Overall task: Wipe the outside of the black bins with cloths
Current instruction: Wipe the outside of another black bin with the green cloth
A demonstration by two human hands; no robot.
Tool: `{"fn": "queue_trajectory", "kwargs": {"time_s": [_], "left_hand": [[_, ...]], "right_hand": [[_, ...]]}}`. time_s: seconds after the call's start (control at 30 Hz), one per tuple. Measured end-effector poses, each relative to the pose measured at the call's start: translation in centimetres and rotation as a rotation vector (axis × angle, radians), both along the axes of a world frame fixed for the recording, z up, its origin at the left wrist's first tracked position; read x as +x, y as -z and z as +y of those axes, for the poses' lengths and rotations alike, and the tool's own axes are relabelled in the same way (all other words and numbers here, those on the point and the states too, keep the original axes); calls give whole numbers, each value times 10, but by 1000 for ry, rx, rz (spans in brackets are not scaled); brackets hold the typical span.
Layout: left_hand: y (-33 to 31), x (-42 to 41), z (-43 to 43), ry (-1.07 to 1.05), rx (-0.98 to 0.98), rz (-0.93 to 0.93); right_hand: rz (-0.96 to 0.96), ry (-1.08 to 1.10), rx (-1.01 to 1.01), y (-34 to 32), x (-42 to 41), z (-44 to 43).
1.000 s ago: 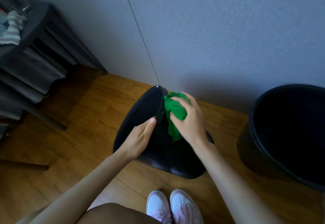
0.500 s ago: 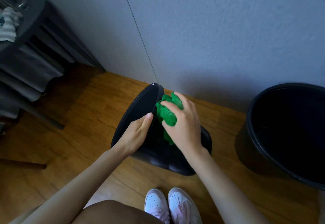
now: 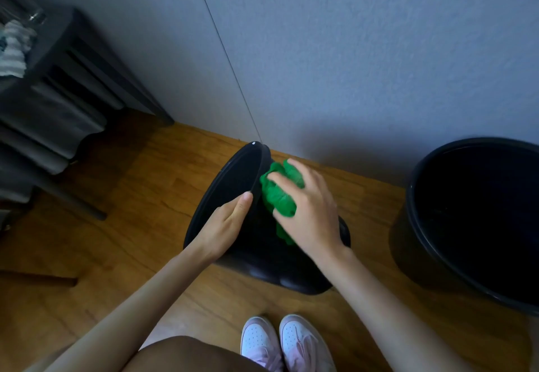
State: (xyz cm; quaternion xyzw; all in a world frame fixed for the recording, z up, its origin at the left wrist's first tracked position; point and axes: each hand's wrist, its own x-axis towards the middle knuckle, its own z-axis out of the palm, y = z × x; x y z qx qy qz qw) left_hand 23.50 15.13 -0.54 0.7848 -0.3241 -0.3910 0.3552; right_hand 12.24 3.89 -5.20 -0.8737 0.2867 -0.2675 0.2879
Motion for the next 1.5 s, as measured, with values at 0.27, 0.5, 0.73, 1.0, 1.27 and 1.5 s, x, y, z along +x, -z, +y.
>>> {"fn": "queue_trajectory", "kwargs": {"time_s": [0.27,0.5,0.73,1.0,1.27,1.5], "left_hand": [[-2,-3,-2,-92,3,17],[-1,-3,-11,-112,-13,-139],[-3,1,-5,-122,-1,-198],[-6,1,-7,-146,4,-131],[-5,4,-8,-207,11,-118],[-2,9,1,-240,30,-86]], "right_hand": [[50,128,179,17,-8,6],[-54,76,173,7,-1,54],[168,172,260,40,11,11],[398,357,479,104,-39,-31],[81,279,322,53,-22,33],[92,141,250,38,6,29]]}}
